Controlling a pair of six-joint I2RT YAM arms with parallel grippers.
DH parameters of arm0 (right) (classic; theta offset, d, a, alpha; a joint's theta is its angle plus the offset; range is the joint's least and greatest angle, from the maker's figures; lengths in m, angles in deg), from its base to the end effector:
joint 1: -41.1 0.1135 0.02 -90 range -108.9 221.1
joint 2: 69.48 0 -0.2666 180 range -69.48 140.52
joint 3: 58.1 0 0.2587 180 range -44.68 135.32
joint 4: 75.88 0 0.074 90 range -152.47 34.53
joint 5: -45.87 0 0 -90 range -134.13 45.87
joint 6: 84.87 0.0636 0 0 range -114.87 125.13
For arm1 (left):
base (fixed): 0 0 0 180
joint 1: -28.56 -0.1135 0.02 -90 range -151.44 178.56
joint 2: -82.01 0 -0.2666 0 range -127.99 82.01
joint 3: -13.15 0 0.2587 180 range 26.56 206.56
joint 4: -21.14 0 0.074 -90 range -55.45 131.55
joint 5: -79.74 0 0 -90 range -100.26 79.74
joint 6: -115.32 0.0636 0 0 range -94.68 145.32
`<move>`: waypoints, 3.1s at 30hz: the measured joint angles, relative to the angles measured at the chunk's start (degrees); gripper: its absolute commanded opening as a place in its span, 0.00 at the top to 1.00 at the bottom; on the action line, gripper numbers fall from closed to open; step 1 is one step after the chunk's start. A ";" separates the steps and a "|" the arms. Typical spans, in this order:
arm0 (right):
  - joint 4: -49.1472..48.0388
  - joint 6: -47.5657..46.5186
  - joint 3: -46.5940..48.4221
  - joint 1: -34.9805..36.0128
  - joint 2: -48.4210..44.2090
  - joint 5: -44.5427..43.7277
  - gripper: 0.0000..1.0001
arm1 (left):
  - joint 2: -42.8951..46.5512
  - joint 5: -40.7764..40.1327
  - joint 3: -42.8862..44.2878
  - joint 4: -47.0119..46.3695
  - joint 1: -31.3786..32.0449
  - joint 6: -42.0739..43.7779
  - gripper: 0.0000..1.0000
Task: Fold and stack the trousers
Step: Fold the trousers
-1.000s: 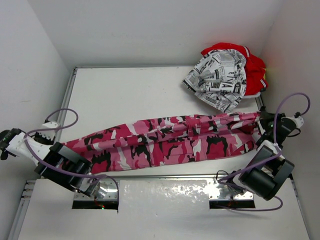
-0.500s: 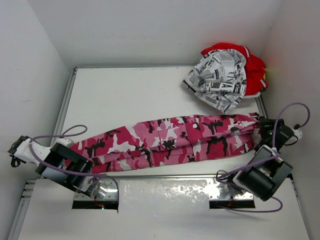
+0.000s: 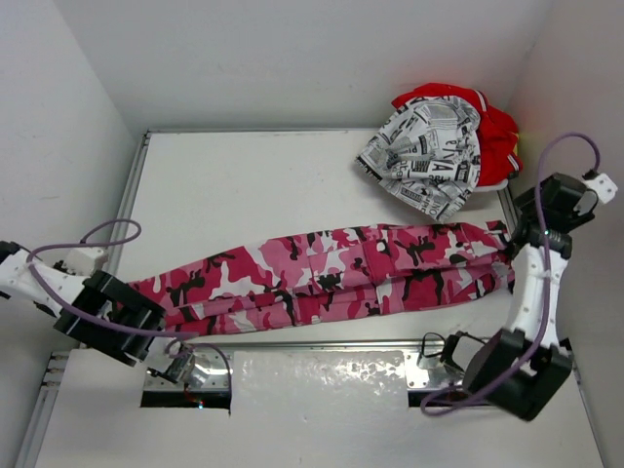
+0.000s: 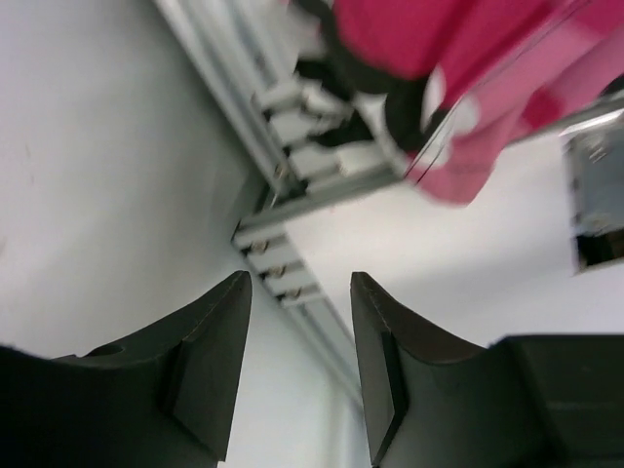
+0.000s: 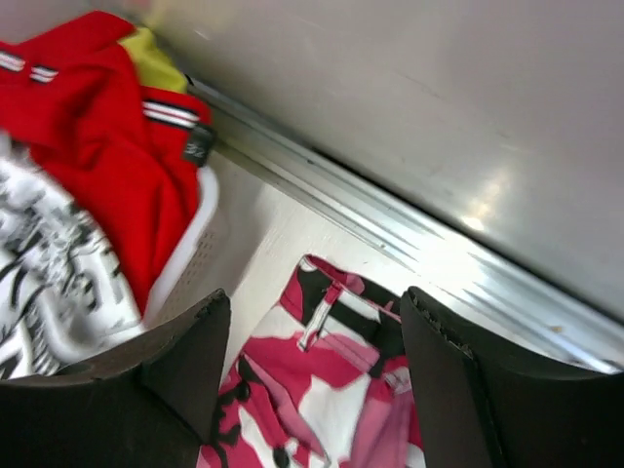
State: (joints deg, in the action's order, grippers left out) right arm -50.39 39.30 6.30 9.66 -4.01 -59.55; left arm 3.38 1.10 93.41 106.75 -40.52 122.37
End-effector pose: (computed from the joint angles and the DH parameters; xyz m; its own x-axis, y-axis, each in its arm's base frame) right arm 0.2378 -0.1652 0.2907 0.0807 0.5852 -0.8068 0.7982 0.4469 0.4040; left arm 0.0975 0.2200 0.2466 -0.8580 0.4806 -0.1815 0.4639 0.8766 0.1281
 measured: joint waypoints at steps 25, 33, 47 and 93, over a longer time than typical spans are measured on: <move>29.16 -56.28 -1.18 67.69 12.39 12.98 0.28 | 7.39 -4.81 -22.51 -6.16 12.11 2.71 0.42; 26.23 -59.52 -3.17 68.78 17.97 7.58 0.50 | 7.02 -8.52 -25.51 -14.38 12.11 2.51 0.46; 22.32 -58.14 -5.01 69.13 20.26 2.21 1.00 | 3.34 -8.74 -24.76 -14.91 12.11 -0.66 1.00; 36.48 -58.53 -6.75 69.99 11.87 11.41 0.58 | 10.60 -7.91 -22.18 -4.11 2.23 16.02 0.60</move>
State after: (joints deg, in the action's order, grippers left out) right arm -13.91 -19.23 -0.46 79.65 7.86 -48.14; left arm 13.98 -6.82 71.22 102.64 -38.29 138.39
